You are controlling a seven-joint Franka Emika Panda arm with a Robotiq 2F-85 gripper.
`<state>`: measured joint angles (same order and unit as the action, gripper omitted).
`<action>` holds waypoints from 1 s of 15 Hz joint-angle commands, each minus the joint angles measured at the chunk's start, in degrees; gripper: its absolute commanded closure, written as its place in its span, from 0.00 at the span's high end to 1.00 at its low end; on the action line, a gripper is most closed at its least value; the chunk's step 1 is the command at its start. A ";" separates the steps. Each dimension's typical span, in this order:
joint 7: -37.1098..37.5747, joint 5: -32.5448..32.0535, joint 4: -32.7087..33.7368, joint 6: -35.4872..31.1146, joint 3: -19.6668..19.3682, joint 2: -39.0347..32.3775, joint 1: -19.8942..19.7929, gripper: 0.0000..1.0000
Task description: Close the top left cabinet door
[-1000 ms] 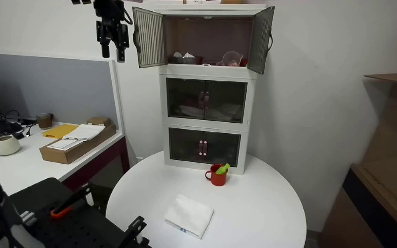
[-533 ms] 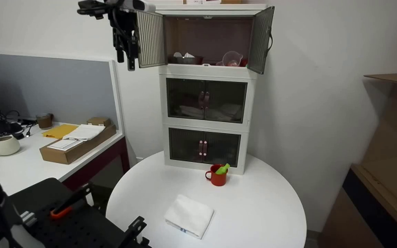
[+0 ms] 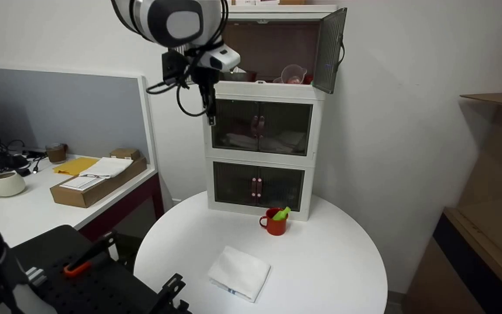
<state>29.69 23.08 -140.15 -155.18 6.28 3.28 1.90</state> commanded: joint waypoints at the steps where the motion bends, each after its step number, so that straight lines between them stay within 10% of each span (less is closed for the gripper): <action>1: 4.38 1.50 2.05 -10.21 -1.59 -9.40 0.01 1.00; 8: 5.30 5.61 6.32 -10.31 -2.34 -18.78 -1.48 1.00; 15: 5.64 0.86 -0.65 0.17 -3.06 2.03 0.52 1.00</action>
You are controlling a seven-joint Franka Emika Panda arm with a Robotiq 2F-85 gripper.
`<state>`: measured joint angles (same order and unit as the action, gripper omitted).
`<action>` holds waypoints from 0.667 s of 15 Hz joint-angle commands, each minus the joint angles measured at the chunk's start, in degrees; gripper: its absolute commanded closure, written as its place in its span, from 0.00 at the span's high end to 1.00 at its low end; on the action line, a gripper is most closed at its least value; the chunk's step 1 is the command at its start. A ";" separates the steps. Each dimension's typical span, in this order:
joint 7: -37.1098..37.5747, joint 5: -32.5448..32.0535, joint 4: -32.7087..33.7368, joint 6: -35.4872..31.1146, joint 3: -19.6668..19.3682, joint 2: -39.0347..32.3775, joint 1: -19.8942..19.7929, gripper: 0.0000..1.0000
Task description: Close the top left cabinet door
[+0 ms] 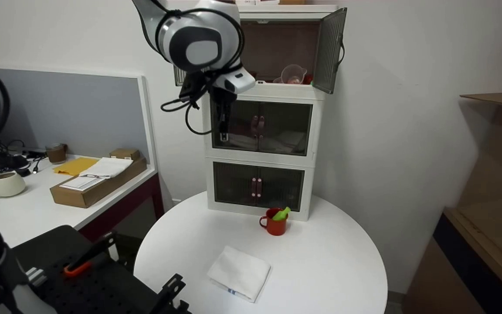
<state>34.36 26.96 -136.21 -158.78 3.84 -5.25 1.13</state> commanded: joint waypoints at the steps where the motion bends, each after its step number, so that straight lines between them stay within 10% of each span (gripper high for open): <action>1: 3.46 -5.67 -5.30 4.31 -0.40 13.61 1.42 1.00; 10: 25.69 -17.54 -8.13 2.62 10.28 38.17 -1.98 1.00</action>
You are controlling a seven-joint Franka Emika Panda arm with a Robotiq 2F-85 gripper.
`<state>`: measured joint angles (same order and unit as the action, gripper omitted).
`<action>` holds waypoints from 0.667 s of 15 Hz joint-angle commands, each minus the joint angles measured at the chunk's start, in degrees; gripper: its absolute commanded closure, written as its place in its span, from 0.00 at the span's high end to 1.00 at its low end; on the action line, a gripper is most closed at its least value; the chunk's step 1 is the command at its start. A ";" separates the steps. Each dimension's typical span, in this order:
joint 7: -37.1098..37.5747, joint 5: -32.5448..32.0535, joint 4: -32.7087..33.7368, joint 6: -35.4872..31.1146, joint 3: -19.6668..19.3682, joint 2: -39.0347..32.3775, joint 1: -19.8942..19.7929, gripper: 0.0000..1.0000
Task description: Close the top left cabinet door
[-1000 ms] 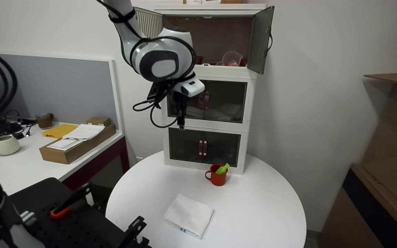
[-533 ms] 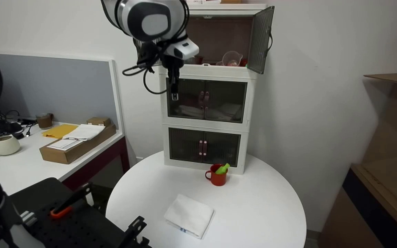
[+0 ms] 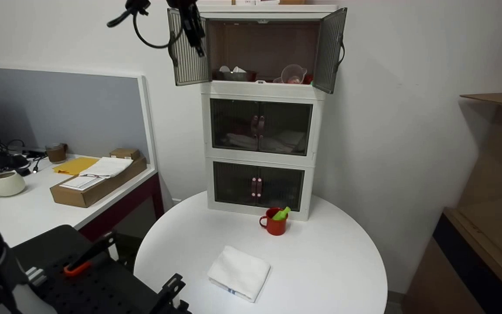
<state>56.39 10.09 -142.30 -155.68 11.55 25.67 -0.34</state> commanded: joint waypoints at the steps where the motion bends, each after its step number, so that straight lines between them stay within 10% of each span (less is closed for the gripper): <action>1: 3.28 0.09 -2.04 -1.40 2.88 8.74 0.39 1.00; 10: -9.68 6.19 1.83 4.64 -2.33 6.97 11.48 1.00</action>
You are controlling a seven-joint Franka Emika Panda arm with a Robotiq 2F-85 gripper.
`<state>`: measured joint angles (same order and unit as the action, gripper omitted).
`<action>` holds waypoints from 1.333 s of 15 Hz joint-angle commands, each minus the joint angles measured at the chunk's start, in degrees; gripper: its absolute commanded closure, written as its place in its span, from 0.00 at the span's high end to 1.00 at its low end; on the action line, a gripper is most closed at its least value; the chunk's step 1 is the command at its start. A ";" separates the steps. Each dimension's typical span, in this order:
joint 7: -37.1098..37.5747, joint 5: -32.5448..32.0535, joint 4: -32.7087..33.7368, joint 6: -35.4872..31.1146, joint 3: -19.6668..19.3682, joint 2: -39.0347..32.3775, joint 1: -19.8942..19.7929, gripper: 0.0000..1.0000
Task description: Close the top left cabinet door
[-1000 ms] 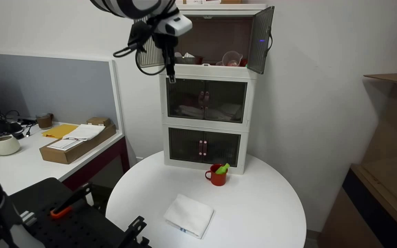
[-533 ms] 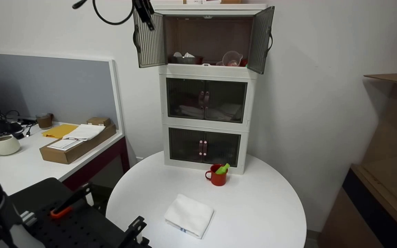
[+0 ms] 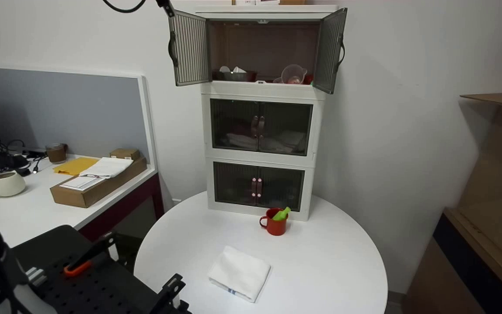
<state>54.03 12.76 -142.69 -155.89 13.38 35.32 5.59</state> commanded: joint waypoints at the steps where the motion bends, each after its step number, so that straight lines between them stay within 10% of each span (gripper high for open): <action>1: -10.03 4.16 3.05 7.45 -4.84 -3.44 6.38 1.00; 5: -15.32 1.06 5.81 15.60 -3.38 -4.85 3.16 1.00; 20: -11.33 -9.15 10.58 -6.06 6.82 -16.42 -6.27 1.00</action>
<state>40.43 6.36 -134.63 -160.96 18.63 21.54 1.71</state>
